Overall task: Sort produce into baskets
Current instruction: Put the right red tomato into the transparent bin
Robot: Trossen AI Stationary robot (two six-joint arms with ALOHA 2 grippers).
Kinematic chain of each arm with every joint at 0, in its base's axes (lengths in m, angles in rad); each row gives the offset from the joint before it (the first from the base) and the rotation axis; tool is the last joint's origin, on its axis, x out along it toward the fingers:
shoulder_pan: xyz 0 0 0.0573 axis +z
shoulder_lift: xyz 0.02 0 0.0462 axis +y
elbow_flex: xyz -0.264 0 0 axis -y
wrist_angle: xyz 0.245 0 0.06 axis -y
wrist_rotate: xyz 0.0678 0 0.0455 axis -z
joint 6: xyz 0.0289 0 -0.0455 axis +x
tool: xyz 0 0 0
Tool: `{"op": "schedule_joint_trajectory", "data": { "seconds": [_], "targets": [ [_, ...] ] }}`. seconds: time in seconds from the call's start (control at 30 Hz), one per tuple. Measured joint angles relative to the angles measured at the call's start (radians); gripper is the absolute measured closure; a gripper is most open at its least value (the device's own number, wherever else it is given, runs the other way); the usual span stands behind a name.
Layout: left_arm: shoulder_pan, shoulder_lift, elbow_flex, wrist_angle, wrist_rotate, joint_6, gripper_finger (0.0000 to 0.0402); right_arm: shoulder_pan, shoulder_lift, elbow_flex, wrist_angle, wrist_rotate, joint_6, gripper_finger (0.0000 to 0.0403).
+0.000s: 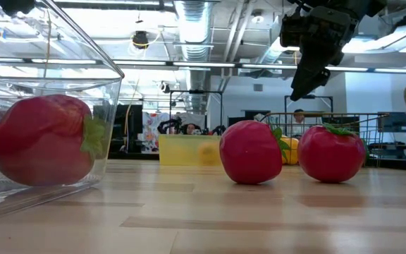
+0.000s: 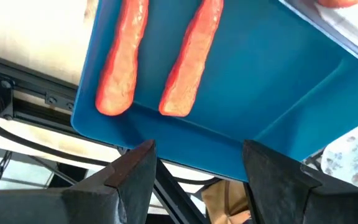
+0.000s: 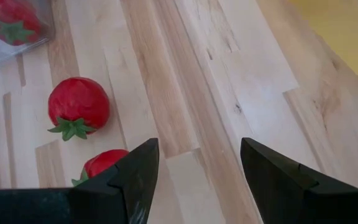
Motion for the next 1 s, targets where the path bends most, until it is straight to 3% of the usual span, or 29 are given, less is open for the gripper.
{"op": "schedule_joint_trajectory", "data": {
  "seconds": [0.3, 0.67, 0.8, 1.0],
  "targets": [
    [0.031, 0.0, 0.0, 0.0, -0.017, 0.056, 0.0177, 0.0, 0.0, 0.0, 0.0, -0.05, 0.0, 0.0147],
    [0.043, -0.007, 0.001, 0.0, -0.117, 0.105, 0.0177, 0.0, 0.0, 0.0, -0.001, -0.12, 0.0, 0.0147],
    [0.046, -0.044, 0.018, -0.006, -0.208, 0.104, 0.0177, 0.003, 0.0, 0.0, 0.0, -0.121, 0.006, 0.0147],
    [0.053, -0.126, 0.058, 0.0, -0.435, 0.088, 0.0177, 0.013, 0.0, 0.0, 0.0, -0.121, 0.11, 0.0147]
  ]
}}
